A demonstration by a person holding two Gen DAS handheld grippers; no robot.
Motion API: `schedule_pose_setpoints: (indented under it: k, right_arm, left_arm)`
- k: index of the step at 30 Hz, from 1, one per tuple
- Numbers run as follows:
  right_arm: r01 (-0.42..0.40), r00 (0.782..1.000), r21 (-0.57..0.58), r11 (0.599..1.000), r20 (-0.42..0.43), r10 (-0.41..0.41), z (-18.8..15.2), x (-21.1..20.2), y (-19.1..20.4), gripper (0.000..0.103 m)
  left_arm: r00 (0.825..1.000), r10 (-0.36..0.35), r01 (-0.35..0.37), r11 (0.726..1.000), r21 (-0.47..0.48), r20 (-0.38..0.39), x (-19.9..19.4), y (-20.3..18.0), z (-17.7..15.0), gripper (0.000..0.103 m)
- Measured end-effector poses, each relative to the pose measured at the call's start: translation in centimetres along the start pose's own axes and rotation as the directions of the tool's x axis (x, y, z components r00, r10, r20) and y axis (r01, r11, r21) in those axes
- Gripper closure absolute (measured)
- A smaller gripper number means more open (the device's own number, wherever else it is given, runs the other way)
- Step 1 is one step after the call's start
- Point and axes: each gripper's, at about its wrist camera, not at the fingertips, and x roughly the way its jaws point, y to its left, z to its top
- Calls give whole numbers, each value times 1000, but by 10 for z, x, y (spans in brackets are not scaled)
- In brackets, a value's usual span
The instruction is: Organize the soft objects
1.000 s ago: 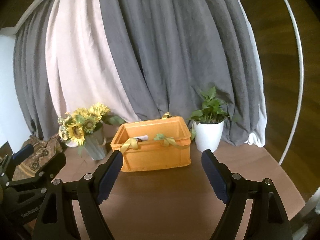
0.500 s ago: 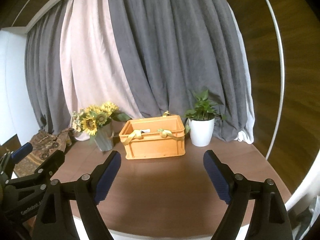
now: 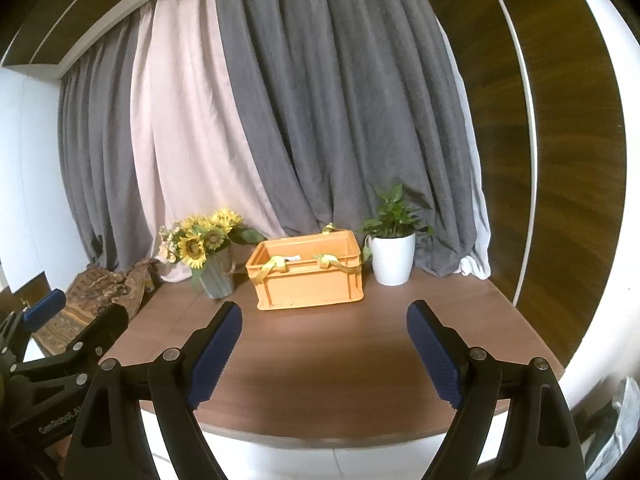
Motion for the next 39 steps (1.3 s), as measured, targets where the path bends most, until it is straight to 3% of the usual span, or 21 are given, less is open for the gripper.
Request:
schedule_pose_setpoints:
  k: [13, 39]
  right_arm:
    - [25, 999, 0, 1000, 26, -25, -5, -34, -4, 17]
    - [0, 1000, -8, 1000, 29, 0, -6, -41, -6, 17]
  left_arm:
    - [999, -28, 28, 1000, 5, 20, -25, -4, -3, 0]
    - [999, -8, 8, 1000, -4, 37, -32, -7, 0, 0]
